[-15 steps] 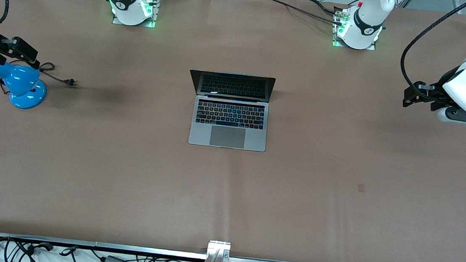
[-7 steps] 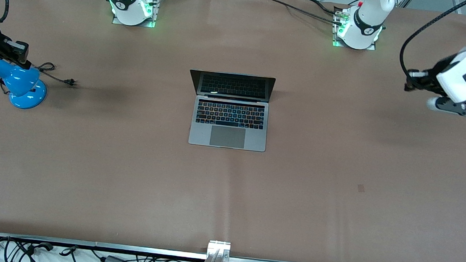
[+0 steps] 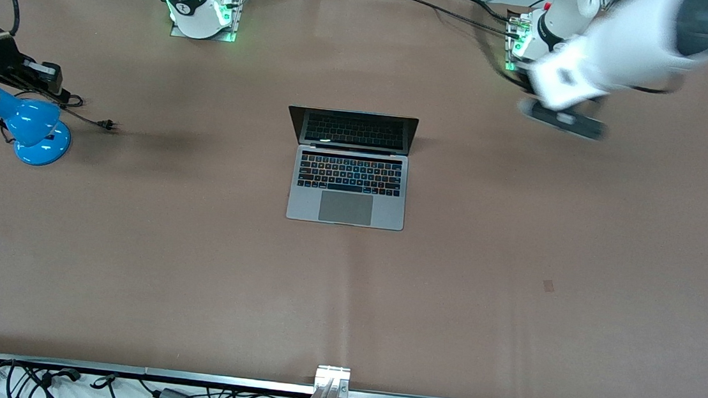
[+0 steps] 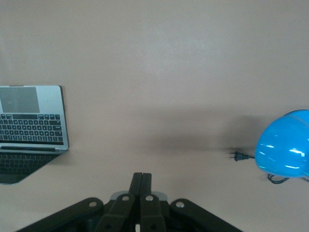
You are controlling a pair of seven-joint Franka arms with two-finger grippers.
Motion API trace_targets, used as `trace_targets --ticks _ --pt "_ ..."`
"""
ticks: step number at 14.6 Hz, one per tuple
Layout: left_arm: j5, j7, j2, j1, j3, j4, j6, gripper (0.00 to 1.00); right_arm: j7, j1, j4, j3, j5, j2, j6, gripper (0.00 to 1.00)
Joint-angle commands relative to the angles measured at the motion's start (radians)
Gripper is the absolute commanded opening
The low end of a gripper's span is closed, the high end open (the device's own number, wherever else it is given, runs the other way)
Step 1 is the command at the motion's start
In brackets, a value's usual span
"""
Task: Close laptop with both arms from behind
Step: 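Move the left gripper and the right gripper toward the laptop screen's back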
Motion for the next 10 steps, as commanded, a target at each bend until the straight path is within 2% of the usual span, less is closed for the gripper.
trace_targets --ticks 1,5,7,9,10 --pt "-0.061 -0.011 0.014 0.016 -0.101 -0.113 0.109 0.00 0.001 0.059 -0.006 0.012 0.047 0.047 -0.022 0.00" --pt "-0.060 -0.106 0.087 0.007 -0.208 -0.155 0.200 0.00 0.001 0.139 -0.062 0.013 0.203 0.108 -0.039 0.00" --pt "-0.059 -0.112 0.103 0.006 -0.221 -0.157 0.236 0.00 -0.009 0.220 -0.114 0.013 0.255 0.107 -0.032 0.00" --pt "-0.046 -0.161 0.164 -0.026 -0.225 -0.164 0.293 0.00 0.001 0.310 -0.149 0.013 0.286 0.107 -0.022 0.00" --pt "-0.044 -0.193 0.192 -0.046 -0.226 -0.172 0.304 0.00 0.001 0.344 -0.183 0.013 0.332 0.107 -0.009 0.00"
